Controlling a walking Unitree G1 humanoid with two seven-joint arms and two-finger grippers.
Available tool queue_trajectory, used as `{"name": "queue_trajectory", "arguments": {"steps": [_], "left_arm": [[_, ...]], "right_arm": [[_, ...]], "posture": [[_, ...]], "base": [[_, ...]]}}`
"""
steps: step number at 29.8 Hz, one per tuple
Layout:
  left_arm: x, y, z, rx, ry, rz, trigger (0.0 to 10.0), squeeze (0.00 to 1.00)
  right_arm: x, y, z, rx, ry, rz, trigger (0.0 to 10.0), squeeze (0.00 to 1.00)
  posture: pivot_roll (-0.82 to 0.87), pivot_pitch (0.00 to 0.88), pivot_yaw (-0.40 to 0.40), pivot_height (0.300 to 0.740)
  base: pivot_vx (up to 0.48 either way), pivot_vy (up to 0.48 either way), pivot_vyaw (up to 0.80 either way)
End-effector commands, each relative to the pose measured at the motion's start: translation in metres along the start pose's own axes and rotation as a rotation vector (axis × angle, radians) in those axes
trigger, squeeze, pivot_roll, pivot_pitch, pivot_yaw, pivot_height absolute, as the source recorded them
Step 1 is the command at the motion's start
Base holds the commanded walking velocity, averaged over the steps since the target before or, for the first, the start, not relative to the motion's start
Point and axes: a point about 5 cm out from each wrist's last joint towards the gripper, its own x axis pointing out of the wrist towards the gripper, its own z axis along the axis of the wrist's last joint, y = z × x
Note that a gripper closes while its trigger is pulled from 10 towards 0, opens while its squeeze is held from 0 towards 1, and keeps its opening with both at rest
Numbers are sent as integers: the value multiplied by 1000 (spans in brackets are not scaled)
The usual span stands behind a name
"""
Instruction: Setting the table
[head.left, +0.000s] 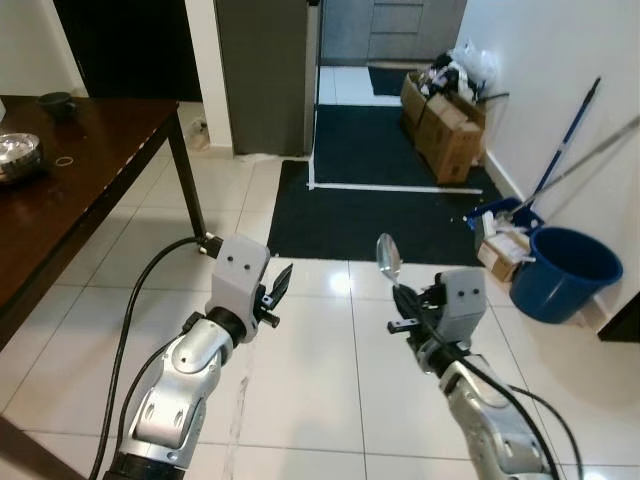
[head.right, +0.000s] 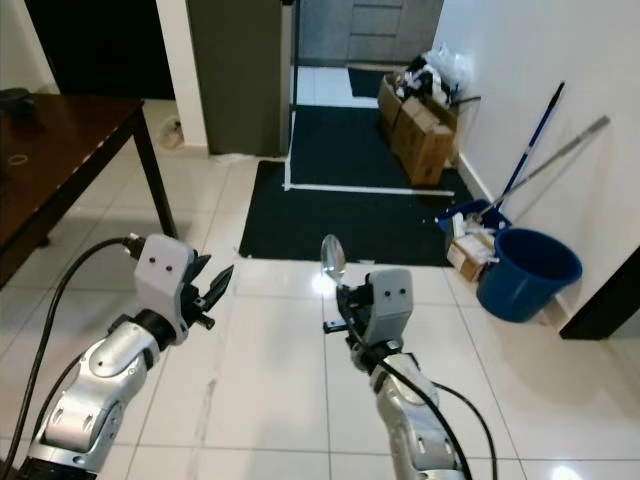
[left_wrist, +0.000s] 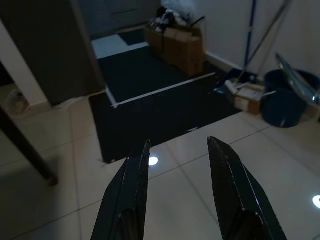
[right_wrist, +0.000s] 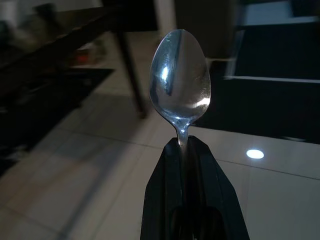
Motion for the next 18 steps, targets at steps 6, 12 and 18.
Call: {"name": "queue_trajectory", "arguments": {"steps": [6, 12, 18], "left_arm": [[-1, -3, -6, -5, 20, -10, 10000, 0], [-1, -3, -6, -4, 20, -11, 10000, 0], [0, -2, -5, -3, 18, -13, 10000, 0]], "right_arm": [[-2, -3, -3, -11, 12, -11, 10000, 0], [-2, -4, -3, -11, 13, -12, 10000, 0], [-1, -3, -3, -12, 12, -12, 10000, 0]], "posture": [[63, 95, 86, 740], [62, 90, 87, 740], [62, 85, 88, 740]], "base": [[480, 0, 0], [480, 0, 0], [480, 0, 0]]}}
